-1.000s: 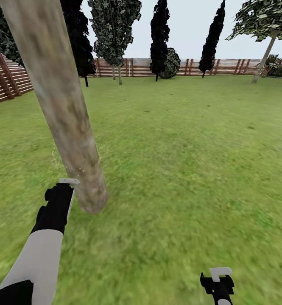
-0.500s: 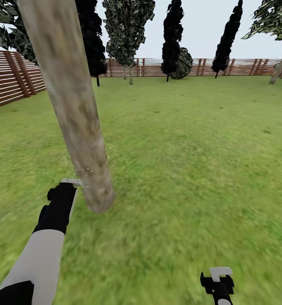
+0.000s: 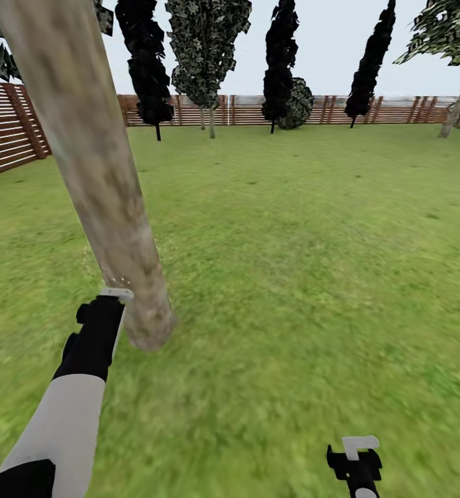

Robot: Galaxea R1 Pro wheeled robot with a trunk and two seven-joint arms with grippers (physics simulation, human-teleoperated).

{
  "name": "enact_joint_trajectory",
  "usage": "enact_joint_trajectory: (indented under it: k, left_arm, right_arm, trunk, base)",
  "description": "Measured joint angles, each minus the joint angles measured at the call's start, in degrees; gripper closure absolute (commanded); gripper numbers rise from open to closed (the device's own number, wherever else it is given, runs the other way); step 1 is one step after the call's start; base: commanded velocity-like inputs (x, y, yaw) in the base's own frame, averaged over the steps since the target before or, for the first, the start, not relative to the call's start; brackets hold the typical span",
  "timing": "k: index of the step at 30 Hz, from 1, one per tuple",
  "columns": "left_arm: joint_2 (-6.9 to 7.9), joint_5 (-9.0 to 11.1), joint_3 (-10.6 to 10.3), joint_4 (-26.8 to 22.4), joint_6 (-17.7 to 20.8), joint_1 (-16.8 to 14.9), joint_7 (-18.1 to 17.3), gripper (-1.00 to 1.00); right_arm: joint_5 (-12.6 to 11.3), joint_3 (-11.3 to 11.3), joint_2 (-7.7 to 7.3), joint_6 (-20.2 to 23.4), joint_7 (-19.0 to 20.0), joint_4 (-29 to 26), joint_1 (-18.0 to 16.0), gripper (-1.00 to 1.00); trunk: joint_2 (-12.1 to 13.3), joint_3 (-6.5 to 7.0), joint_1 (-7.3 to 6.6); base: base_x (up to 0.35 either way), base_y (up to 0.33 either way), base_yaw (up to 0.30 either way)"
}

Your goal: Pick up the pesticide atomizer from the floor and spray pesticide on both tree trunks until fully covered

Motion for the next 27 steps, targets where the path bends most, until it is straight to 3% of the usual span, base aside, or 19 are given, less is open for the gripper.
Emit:
enact_joint_trajectory:
  k: [4, 11, 16, 21, 26, 27]
  left_arm:
    - [0.14, 0.06, 0.11, 0.1, -0.03, 0.27, 0.04, 1.0]
    - [0.19, 1.08, 0.46, 2.03, -0.88, 2.27, 0.15, 1.0]
    - [0.43, 2.8, 1.82, 6.61, -6.22, 2.45, 0.7, 1.0]
    - [0.46, 2.91, 2.32, 6.82, -6.78, 2.54, 0.73, 1.0]
    - [0.13, 3.34, 1.99, 7.86, -7.29, 6.0, 0.76, 1.0]
    - [0.13, 2.94, 1.97, 7.84, -9.07, 6.73, 0.82, 1.0]
  right_arm:
    - [0.0, 0.03, 0.01, 0.01, -0.01, 0.01, -0.01, -1.0]
    - [0.0, 0.0, 0.0, 0.0, 0.0, 0.01, 0.0, -1.0]
    - [0.0, 0.02, 0.0, 0.0, 0.02, 0.01, -0.01, -1.0]
    - [0.0, 0.04, 0.01, 0.01, 0.0, 0.02, -0.01, -1.0]
    - [0.0, 0.08, 0.0, 0.0, 0.07, 0.07, 0.0, -1.0]
    - [0.0, 0.09, 0.0, 0.0, 0.02, 0.08, 0.0, -1.0]
  trunk:
    - [0.0, 0.0, -0.02]
    - [0.0, 0.0, -0.05]
    - [0.0, 0.0, -0.03]
    - [0.0, 0.0, -0.03]
    - [0.0, 0.0, -0.04]
    - [0.0, 0.0, -0.04]
  base:
    - [-0.077, -0.247, 0.238]
    - [0.233, -0.178, 0.185]
    - [0.084, -0.039, 0.064]
    - [0.036, -0.091, 0.238]
    - [0.135, -0.242, 0.028]
    - [0.175, -0.244, 0.001]
